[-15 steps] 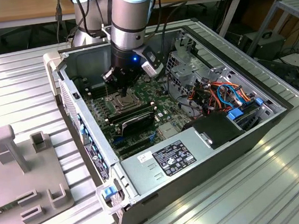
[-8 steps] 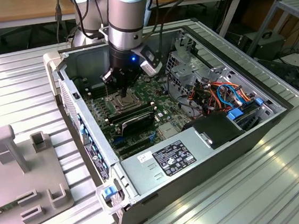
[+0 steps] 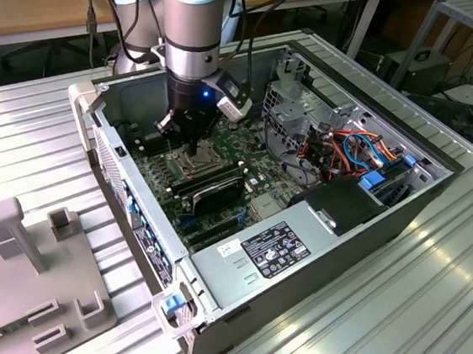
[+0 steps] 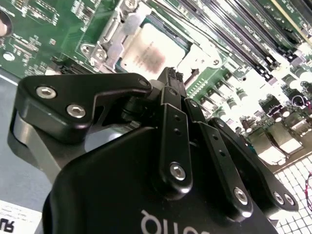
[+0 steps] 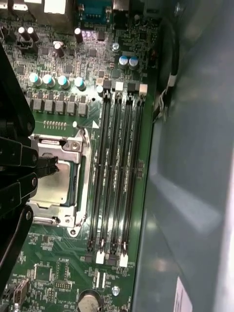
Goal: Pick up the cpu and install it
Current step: 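Install the first cpu locking lever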
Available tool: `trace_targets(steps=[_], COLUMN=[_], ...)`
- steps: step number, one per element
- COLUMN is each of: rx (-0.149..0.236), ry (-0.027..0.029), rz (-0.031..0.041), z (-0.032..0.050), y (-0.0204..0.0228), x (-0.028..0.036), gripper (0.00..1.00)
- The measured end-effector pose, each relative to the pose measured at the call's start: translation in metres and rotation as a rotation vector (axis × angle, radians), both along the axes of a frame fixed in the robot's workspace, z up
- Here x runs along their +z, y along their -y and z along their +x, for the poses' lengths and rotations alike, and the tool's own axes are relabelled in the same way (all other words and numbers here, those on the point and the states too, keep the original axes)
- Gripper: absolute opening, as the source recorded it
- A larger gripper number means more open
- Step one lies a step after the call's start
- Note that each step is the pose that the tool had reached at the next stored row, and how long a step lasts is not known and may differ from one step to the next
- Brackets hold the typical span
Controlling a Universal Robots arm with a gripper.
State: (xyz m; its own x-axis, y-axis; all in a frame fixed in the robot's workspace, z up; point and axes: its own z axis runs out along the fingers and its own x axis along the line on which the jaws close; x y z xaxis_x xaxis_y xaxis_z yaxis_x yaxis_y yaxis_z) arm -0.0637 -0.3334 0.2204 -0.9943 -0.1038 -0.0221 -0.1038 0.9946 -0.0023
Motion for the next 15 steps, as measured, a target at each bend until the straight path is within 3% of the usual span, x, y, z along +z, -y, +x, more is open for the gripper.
trace_targets(steps=[7, 12, 15], rx=[0.0, 0.0, 0.0], ry=[0.0001, 0.0004, 0.0006], rz=[-0.0006, -0.0007, -0.0015], z=[-0.0026, -0.0104, -0.02], y=[0.0001, 0.0001, 0.0], x=[0.0, -0.0003, -0.0006], gripper=[0.11, 0.11, 0.11])
